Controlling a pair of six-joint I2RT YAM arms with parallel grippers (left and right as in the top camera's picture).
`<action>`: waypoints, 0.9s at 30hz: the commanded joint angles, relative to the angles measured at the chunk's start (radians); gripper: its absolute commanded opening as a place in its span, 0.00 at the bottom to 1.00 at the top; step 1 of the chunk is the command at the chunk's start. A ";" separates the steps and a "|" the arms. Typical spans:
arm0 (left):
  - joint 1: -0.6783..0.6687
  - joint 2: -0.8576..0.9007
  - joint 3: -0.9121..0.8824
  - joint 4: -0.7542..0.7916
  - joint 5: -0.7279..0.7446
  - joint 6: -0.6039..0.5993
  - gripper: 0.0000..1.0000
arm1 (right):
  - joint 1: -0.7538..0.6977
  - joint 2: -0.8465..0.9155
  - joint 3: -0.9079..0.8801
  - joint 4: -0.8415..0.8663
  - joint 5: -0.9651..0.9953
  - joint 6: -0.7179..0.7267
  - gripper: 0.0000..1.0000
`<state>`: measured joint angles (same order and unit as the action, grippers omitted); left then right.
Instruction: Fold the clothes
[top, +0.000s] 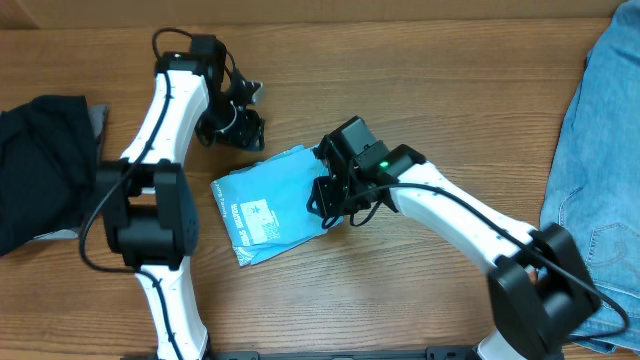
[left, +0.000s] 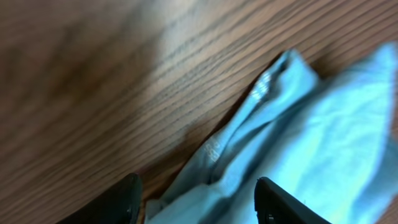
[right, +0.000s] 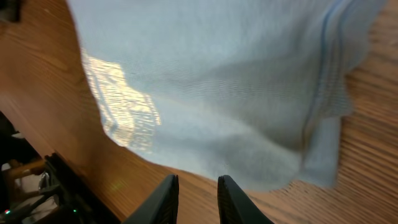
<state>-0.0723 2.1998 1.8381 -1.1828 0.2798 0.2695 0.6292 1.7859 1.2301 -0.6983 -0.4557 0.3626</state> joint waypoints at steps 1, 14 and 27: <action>-0.009 0.066 0.013 -0.027 0.024 -0.009 0.59 | 0.005 0.102 -0.019 0.027 -0.055 0.009 0.25; -0.005 0.095 0.006 -0.349 -0.163 -0.208 0.18 | -0.180 0.233 -0.017 0.165 -0.088 0.037 0.30; -0.008 -0.130 0.107 -0.212 -0.252 -0.347 0.24 | -0.187 0.177 0.169 -0.035 0.063 -0.159 0.43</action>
<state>-0.0723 2.2490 1.8633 -1.4700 0.0349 -0.0257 0.4412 2.0056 1.3445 -0.7162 -0.4656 0.2531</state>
